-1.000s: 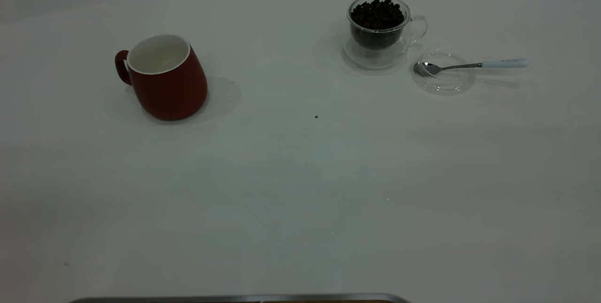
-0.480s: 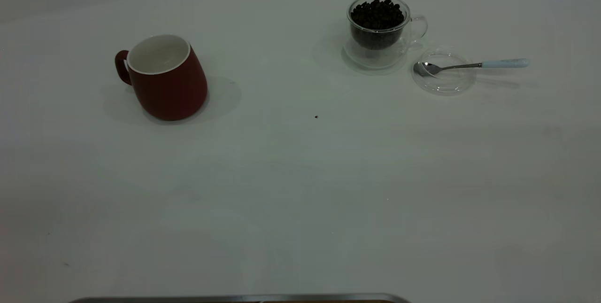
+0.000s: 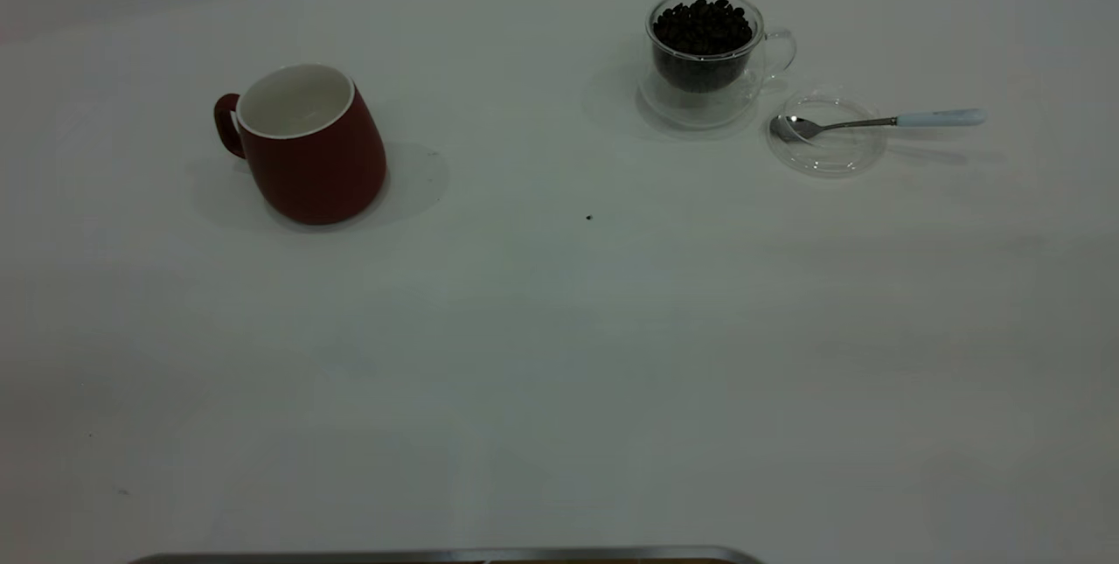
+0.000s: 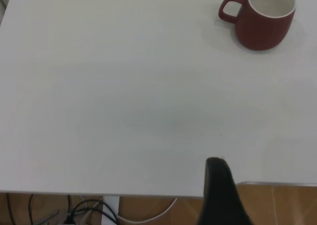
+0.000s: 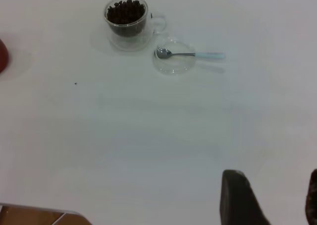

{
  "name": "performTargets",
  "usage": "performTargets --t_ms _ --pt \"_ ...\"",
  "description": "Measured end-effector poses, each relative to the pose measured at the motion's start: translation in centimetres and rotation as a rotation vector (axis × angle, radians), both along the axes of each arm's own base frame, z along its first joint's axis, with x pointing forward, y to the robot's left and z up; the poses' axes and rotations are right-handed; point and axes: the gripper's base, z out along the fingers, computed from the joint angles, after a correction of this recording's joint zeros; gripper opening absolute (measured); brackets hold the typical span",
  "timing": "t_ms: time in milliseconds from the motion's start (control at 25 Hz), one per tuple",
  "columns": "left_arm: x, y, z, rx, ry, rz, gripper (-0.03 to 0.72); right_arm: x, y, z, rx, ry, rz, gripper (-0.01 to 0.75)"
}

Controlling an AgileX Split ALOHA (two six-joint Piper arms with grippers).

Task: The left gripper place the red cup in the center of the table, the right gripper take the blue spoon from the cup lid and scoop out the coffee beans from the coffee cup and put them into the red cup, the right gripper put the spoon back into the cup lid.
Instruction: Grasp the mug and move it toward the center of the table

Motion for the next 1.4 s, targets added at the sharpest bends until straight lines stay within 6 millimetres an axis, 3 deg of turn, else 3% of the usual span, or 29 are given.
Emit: performTargets --t_ms 280,480,560,720,880,1000,1040,1120,1280,1400 --pt "0.9 -0.3 1.4 -0.027 -0.065 -0.020 0.537 0.0 0.0 0.0 0.000 0.000 0.000 0.369" --pt "5.4 0.1 5.1 0.056 0.031 -0.064 0.537 0.0 0.0 0.0 0.000 0.000 0.000 0.369" --pt "8.4 0.3 6.7 0.084 0.084 -0.092 0.537 0.0 0.0 0.0 0.000 0.000 0.000 0.369" --pt "16.4 0.5 8.6 0.140 0.208 -0.183 0.537 0.0 0.0 0.0 0.000 0.000 0.000 0.369" --pt "25.2 0.8 8.0 0.210 0.344 -0.299 0.537 0.0 0.0 0.0 0.000 0.000 0.000 0.369" --pt "31.2 1.0 7.0 0.284 0.420 -0.420 0.537 0.0 0.0 0.0 0.000 0.000 0.000 0.369" --pt "33.2 1.1 5.7 0.296 0.475 -0.463 0.537 0.0 0.0 0.0 0.000 0.000 0.000 0.369" --pt "36.2 1.0 4.7 0.308 0.527 -0.535 0.537 0.0 0.0 0.0 0.000 0.000 0.000 0.369" --pt "41.3 0.8 2.2 0.326 0.593 -0.700 0.537 0.0 0.0 0.0 0.000 0.000 0.000 0.369" --pt "44.6 0.6 -1.1 0.332 0.670 -0.821 0.537 0.0 0.0 0.0 0.000 0.000 0.000 0.369"
